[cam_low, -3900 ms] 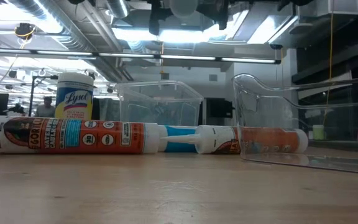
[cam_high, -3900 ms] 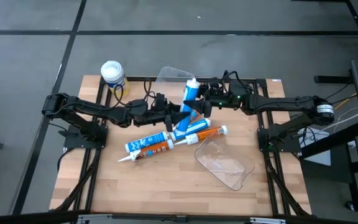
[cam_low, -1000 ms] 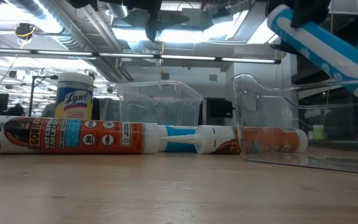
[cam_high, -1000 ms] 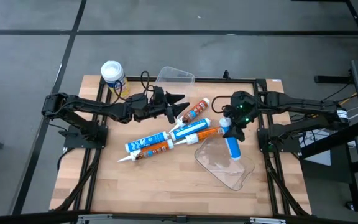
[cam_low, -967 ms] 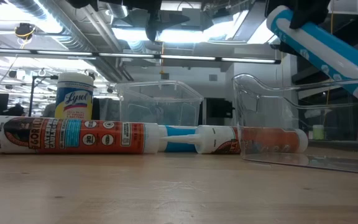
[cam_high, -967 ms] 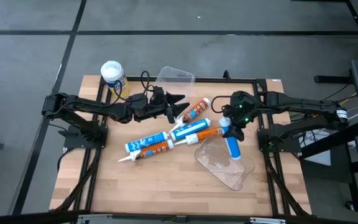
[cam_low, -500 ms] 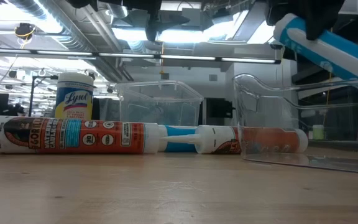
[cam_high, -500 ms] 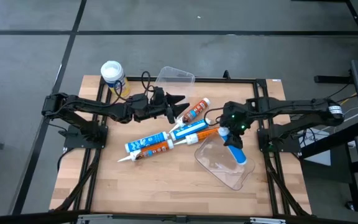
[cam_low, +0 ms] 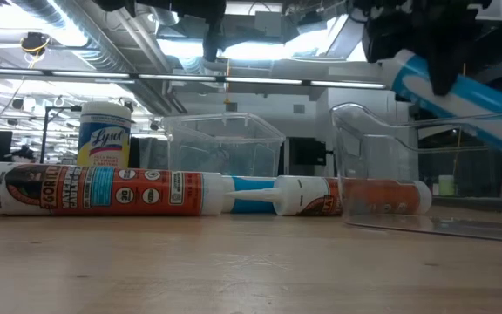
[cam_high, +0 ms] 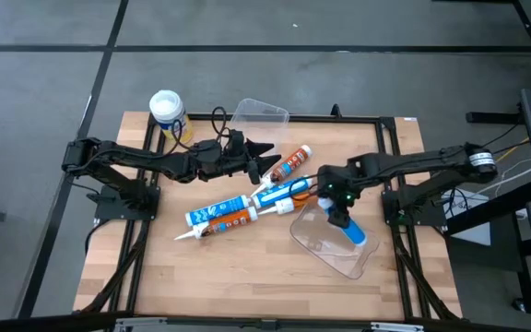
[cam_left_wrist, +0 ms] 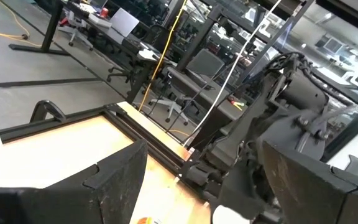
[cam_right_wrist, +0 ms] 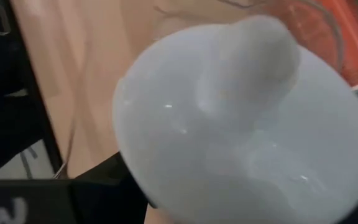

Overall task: Pick & place silicon tubes, Sealant and Lysol wipes
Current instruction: Put the top blue sealant into the transparent bin

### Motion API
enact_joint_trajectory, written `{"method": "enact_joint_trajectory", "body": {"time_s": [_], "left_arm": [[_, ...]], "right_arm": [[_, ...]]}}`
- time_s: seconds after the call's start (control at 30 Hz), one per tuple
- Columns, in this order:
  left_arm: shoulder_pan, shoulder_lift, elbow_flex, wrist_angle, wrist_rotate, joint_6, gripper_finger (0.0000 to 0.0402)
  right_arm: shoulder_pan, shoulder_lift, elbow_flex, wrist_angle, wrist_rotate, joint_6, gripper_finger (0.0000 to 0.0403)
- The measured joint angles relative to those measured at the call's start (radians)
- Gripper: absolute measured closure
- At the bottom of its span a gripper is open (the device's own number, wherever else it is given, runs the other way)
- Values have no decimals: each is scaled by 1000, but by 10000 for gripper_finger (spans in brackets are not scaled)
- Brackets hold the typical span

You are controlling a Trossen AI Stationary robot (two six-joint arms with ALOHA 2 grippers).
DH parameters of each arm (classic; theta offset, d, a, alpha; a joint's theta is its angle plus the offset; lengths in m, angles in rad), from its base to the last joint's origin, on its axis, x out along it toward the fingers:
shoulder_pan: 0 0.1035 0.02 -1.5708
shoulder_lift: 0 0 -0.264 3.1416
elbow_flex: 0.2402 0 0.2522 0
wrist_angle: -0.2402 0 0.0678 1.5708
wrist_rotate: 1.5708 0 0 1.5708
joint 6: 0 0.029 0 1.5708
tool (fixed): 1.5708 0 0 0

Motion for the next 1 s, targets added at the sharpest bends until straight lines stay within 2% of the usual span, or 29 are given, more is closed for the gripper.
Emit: {"method": "enact_joint_trajectory", "body": {"time_s": [0.4,0.63,0.77,1.0], "left_arm": [[0,0,0,0,0,-15,94],[0,0,0,-15,0,-15,94],[0,0,0,-39,0,-21,94],[0,0,0,-57,0,-25,94]], "right_arm": [[0,112,0,5,100,56,186],[0,156,0,9,116,45,185],[0,175,0,10,122,27,171],[0,202,0,11,123,24,186]]}}
